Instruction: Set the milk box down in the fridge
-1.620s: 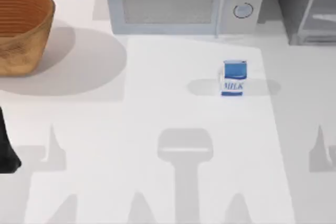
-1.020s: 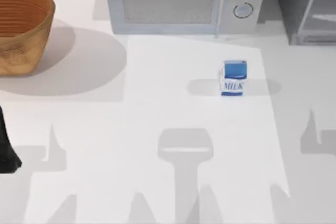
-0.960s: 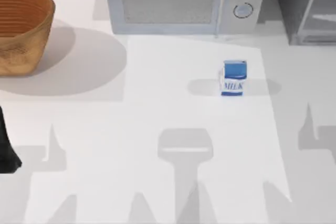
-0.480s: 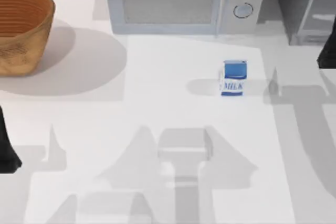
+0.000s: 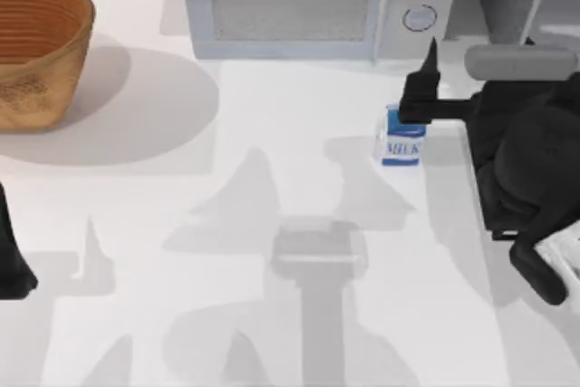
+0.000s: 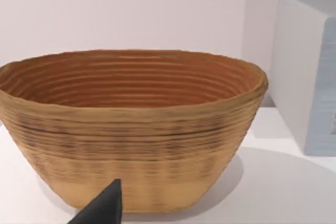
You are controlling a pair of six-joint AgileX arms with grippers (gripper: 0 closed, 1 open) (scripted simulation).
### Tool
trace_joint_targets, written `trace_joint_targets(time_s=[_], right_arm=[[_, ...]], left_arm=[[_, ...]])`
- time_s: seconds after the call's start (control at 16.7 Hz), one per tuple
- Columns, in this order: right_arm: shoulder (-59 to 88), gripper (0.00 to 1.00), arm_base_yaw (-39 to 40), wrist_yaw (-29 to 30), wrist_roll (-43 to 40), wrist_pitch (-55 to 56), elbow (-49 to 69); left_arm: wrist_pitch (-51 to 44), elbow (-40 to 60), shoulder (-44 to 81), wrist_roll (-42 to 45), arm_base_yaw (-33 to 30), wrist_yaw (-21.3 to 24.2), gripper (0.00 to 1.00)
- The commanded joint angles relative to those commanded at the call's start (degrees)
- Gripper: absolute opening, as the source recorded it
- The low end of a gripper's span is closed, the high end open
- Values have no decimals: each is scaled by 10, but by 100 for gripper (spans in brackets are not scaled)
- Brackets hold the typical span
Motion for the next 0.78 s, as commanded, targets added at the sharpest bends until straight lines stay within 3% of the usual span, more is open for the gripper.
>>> trace_joint_targets(time_s=[0.42, 0.78], right_arm=[[285, 100, 76, 80, 5, 184, 80], [343, 100, 92, 96, 7, 220, 96]], left_arm=[[0, 0, 0, 0, 0, 0, 100], [0, 0, 0, 0, 0, 0, 100]])
